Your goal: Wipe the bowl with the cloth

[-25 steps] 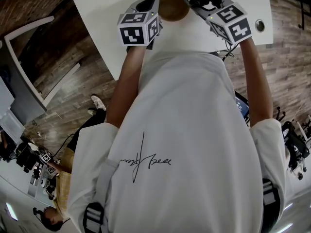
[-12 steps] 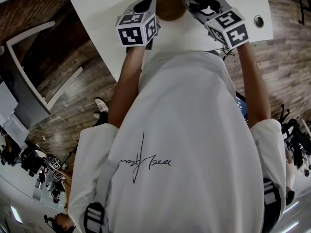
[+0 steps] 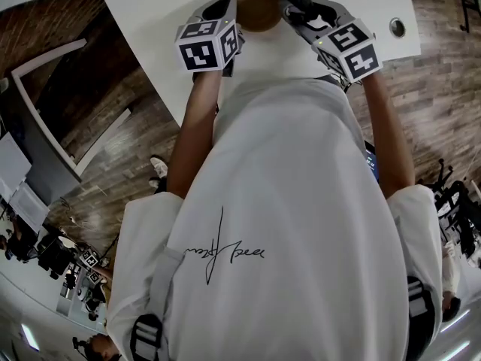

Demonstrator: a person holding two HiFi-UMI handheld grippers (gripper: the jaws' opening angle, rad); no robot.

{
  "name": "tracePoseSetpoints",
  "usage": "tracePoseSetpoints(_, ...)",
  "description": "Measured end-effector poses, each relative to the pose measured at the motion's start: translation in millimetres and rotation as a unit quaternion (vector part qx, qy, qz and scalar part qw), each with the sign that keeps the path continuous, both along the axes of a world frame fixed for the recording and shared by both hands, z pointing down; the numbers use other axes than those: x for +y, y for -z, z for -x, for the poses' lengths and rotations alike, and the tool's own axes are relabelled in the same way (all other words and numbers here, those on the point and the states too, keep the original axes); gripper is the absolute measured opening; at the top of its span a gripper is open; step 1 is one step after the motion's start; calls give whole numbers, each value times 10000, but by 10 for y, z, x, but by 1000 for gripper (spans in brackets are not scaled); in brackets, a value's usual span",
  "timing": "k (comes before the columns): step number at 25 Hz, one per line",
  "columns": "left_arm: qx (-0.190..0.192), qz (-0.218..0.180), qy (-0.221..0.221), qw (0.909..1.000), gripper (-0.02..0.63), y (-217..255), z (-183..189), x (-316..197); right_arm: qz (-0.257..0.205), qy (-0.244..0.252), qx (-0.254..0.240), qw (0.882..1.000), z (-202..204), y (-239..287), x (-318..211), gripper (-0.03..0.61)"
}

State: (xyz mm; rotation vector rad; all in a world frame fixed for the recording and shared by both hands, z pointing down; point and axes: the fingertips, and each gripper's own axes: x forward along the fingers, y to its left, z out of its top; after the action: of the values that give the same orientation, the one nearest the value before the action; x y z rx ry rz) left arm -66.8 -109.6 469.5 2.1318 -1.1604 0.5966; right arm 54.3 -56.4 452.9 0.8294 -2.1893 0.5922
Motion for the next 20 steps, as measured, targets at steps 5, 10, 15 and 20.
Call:
tracePoseSetpoints(5,-106,-56,12,9999,21,9,-32,20,-37,-75,-27,10000,-14,14,101,183)
tracePoseSetpoints(10,-70,-33,38,10000,21,18,-12,7,-53,-126,-51,9999,27,20,186,183)
tracePoseSetpoints(15,-86,-32,59,9999,21,21,-5,4,-1,-105,-120,9999,69,19,296,183)
tracePoseSetpoints(20,-90,-49,67,9999,21,30,-22,16,16,-86,-140,9999,92,21,392,183)
